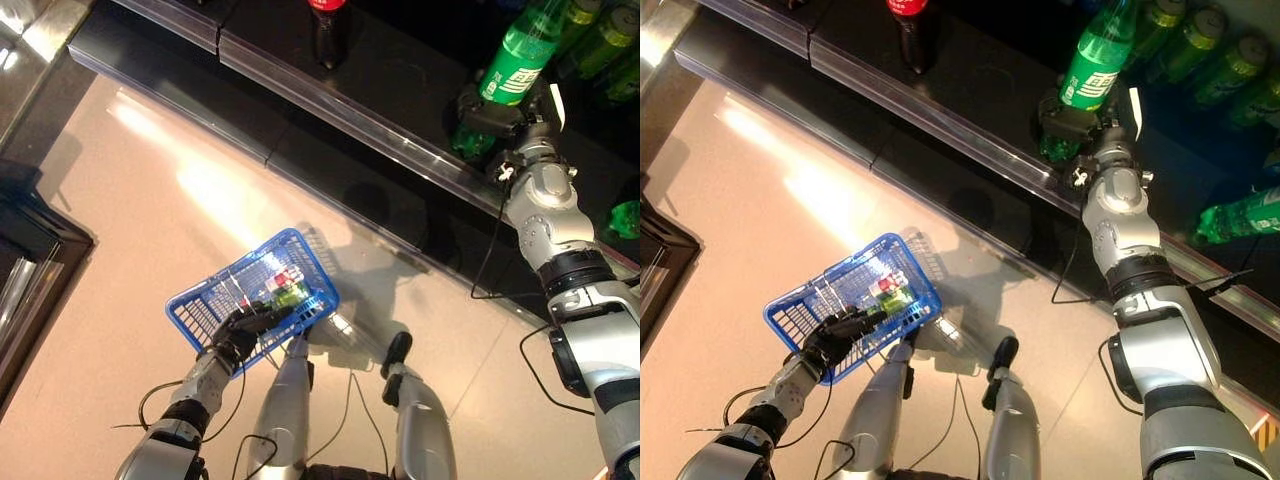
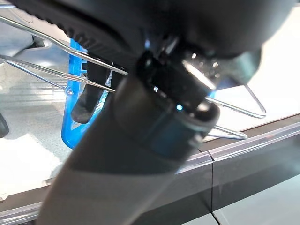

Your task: Pick up the drink and place into the basket.

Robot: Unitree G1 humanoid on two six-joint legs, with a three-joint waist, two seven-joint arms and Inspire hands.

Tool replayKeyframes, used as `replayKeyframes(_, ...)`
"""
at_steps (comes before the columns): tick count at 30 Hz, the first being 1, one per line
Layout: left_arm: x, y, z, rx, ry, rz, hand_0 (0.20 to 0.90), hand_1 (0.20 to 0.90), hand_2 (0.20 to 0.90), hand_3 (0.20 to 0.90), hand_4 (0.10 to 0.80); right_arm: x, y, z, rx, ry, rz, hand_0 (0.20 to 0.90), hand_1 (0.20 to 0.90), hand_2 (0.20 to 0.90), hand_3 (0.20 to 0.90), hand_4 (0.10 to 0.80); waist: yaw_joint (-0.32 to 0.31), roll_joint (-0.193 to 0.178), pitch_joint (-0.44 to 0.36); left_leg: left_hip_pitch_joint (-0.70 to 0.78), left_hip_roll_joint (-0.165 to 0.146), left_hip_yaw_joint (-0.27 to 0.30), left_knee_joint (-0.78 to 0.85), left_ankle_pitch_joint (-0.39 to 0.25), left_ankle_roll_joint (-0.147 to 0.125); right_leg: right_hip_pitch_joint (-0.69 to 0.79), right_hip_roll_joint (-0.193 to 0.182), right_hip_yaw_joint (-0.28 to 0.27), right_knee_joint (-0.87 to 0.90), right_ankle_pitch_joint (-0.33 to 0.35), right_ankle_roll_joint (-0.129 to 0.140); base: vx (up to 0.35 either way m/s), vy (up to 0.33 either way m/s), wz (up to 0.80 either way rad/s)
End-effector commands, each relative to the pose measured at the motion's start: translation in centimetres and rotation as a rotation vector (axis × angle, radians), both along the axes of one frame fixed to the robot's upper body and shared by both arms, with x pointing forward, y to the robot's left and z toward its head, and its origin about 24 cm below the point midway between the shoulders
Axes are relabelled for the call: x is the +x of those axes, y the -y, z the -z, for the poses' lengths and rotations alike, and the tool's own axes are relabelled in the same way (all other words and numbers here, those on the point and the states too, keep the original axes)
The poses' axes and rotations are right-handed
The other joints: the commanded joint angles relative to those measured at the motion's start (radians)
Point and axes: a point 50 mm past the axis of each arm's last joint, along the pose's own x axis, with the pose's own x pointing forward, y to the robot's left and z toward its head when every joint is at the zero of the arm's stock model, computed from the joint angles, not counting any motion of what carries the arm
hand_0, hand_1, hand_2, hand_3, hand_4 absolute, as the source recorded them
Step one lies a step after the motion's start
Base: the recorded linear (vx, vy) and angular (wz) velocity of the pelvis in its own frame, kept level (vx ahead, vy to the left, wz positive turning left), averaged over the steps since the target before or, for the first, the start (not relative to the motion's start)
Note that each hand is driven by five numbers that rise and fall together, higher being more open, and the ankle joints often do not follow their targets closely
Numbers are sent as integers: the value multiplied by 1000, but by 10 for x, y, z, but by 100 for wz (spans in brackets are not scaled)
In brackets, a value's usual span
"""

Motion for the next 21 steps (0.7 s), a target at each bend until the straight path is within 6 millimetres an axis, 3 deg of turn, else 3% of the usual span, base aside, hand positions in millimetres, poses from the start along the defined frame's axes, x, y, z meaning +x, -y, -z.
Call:
replayKeyframes(1,-16,-12,2,79,30,99,300,300,300,200,100,-16,4,-84,-51,288,-9,300,300,300,200,100,10,24,-30,36,-12,85,59,-91,32,-5,-22,28,11,0,32,0,0,0)
replayKeyframes(9,-19,-11,4,67,31,88,300,300,300,200,100,-16,-3,-83,-95,296,-23,300,300,300,200,100,8,16,-38,63,-7,90,45,-90,28,23,-14,26,-12,3,29,0,0,0)
replayKeyframes(21,-23,-19,3,57,37,48,300,300,300,200,100,-23,1,-64,-169,264,-22,300,300,300,200,100,15,-63,-134,194,17,116,-44,-94,13,181,0,5,-143,38,47,51,-24,4)
